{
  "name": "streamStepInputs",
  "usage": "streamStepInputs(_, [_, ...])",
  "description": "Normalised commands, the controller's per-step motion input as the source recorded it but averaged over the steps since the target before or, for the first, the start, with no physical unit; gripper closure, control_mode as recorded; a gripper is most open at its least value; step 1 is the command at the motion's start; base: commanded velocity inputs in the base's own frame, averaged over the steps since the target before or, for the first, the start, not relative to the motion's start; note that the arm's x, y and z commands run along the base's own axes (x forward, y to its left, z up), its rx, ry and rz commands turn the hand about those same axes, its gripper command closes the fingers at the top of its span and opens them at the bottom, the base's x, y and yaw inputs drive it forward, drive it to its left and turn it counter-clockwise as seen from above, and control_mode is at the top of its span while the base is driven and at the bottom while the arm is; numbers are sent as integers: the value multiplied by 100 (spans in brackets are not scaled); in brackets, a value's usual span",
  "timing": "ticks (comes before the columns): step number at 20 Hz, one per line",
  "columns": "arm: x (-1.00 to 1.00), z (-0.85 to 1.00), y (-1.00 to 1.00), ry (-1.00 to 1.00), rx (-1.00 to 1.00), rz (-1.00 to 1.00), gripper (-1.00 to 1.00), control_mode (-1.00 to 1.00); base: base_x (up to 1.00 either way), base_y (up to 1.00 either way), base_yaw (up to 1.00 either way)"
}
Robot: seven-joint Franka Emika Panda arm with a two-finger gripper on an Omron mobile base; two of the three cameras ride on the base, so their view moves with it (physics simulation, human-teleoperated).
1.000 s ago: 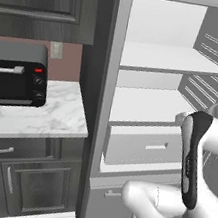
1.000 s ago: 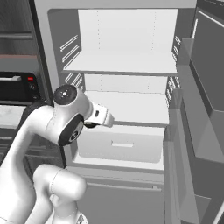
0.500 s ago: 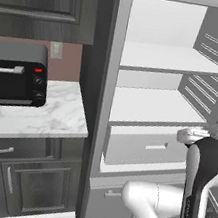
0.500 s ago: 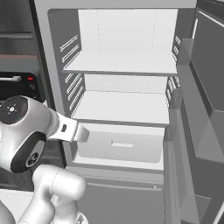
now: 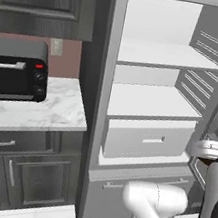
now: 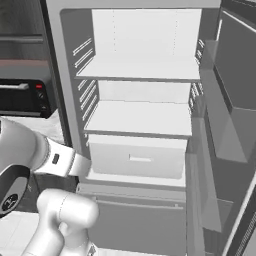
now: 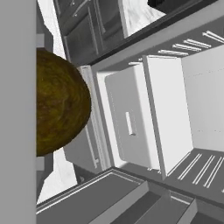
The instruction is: Take the cheese, fish, and avocado from the fridge and place them on the plate on the dining counter to create an appetizer plate.
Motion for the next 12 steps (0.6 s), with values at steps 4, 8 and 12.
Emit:
streamStepInputs(4, [0, 0, 0, 0, 0, 0, 100, 100, -82, 0, 0])
streamStepInputs(8, [0, 0, 0, 0, 0, 0, 100, 100, -76, 0, 0])
streamStepInputs(12, [0, 0, 0, 0, 0, 0, 100, 100, -97, 0, 0])
